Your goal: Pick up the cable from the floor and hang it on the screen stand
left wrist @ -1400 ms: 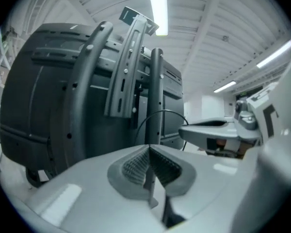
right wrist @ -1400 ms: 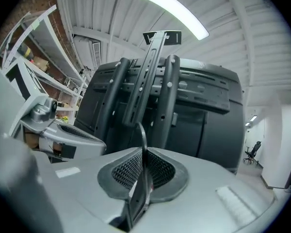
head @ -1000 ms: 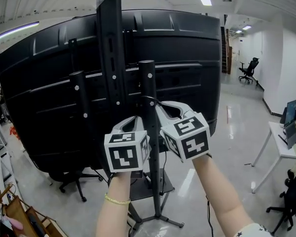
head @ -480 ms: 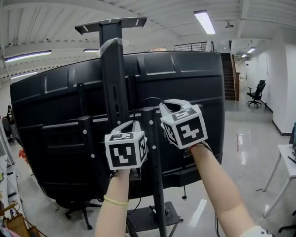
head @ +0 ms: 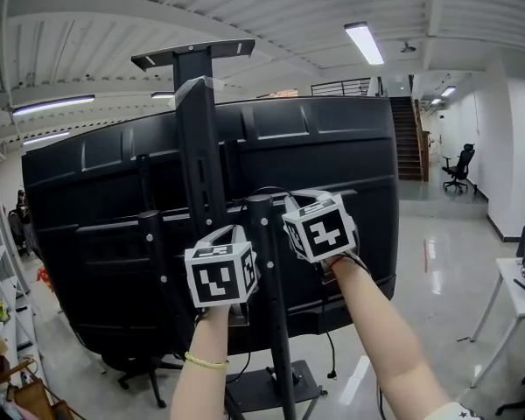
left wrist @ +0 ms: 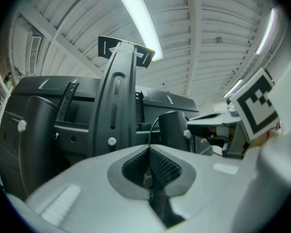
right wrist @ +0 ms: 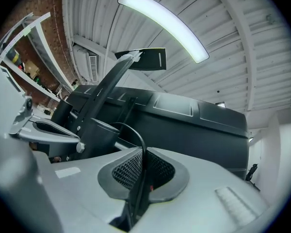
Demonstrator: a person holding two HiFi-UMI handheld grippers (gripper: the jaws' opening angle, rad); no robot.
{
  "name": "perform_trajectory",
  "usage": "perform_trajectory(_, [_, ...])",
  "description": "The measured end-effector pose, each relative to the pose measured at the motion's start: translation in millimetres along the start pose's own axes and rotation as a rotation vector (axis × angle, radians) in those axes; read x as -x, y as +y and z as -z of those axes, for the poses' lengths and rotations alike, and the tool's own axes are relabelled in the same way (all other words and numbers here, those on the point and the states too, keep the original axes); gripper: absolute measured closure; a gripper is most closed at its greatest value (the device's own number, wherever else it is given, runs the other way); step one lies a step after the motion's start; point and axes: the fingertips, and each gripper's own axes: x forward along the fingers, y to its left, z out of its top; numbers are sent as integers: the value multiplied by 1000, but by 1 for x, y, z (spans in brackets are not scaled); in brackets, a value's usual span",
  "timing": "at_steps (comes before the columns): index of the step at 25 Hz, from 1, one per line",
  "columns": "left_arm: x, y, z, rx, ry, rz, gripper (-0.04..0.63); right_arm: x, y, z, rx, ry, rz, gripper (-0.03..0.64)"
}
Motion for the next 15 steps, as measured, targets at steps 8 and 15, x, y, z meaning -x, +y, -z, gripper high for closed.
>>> perform_trajectory(8, [21,-9,32,-13,3,-1,588,17,23,26,26,51,-22,588])
perform_trajectory(15, [49,-31,77,18,6,28,588,52,57,75,102,-55,5,564])
